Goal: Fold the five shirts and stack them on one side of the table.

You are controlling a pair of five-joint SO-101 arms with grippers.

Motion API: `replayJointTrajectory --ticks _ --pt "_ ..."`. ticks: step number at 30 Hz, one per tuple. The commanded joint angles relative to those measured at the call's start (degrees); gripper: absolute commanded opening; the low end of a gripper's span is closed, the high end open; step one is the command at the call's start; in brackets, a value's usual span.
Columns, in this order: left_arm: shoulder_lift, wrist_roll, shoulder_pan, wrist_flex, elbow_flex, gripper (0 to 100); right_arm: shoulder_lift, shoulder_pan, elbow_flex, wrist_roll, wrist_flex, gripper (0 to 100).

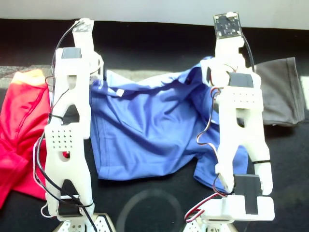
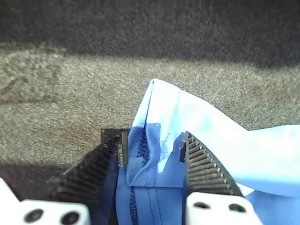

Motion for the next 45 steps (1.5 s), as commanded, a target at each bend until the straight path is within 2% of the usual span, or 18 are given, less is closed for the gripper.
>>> replayJointTrajectory --ticks 1,3,5,12,26,28,32,36,40,45 --pt "0.3 -0.5 2.0 2.3 -4.1 9 -0.3 -0.1 -0.2 0.7 -1.0 0.5" --pt "1.1 -0.5 2.2 2.7 -5.0 3 -0.3 -0.1 -0.2 0.8 -1.0 0.5" --pt "1.6 -1.6 2.2 3.0 -5.5 1 -0.3 -0.1 -0.2 0.8 -1.0 0.5" --pt "1.7 -4.0 1.7 3.9 -5.4 15 -0.3 0.0 -0.2 0.8 -1.0 0.5" --pt "1.9 -5.4 2.7 3.9 -5.3 15 -0.3 0.0 -0.4 1.0 -1.0 0.5" --pt "2.2 -5.4 2.7 3.9 -5.2 13 -0.3 0.0 -0.6 1.0 -1.0 0.5" --pt "4.4 -5.4 2.8 3.9 -5.5 0 -0.5 -0.1 -0.7 1.0 -1.0 0.5" --pt "5.1 -5.2 2.8 4.4 -5.4 1 -0.7 0.1 -0.7 1.0 -1.0 0.5" --pt "1.2 -5.1 3.1 11.2 -10.2 1 -0.4 0.1 -0.7 0.7 -1.1 0.5" --pt "-5.1 -5.1 5.1 22.2 -21.9 1 -0.7 0.0 -4.8 0.7 -1.2 0.5"
